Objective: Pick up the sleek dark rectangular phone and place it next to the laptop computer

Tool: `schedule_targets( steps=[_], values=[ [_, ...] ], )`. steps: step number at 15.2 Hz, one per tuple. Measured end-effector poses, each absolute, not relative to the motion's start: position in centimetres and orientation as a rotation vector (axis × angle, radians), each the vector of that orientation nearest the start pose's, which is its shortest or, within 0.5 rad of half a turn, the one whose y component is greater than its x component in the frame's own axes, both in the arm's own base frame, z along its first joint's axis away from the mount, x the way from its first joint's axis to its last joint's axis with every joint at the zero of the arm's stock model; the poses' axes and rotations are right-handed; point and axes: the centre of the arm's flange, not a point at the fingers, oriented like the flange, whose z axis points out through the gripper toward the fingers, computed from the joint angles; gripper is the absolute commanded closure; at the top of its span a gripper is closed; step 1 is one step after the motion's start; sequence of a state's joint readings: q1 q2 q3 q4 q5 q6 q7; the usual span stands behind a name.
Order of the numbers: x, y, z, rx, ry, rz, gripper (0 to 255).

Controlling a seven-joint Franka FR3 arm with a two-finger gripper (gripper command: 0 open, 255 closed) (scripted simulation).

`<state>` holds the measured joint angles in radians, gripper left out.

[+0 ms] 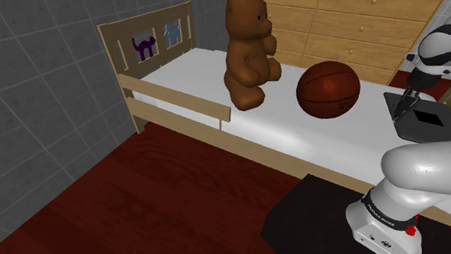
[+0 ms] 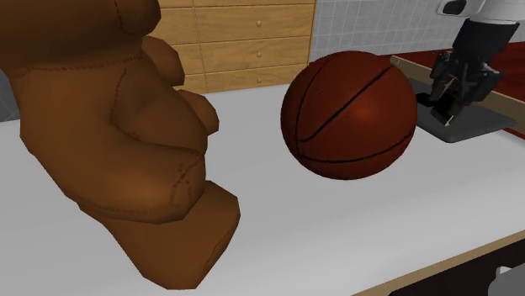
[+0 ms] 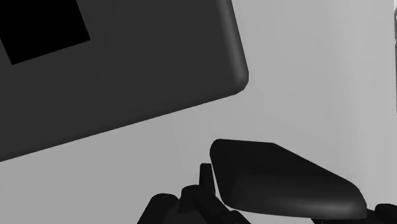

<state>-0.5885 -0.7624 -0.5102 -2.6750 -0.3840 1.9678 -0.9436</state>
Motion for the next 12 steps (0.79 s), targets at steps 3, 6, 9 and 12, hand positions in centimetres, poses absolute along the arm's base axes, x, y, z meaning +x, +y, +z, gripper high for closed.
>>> schedule_targets(
  steps=[3,6,9,12],
  values=[
    [10.0,-29.2,43.4,-3.151,-0.19,0.003,255],
    [6.0,-28.2,43.3,-3.151,-0.189,0.003,255],
    [2.4,-26.6,43.3,-3.151,-0.189,0.003,255],
    [-1.9,-25.0,43.1,-3.151,-0.188,0.001,255]
  ],
)
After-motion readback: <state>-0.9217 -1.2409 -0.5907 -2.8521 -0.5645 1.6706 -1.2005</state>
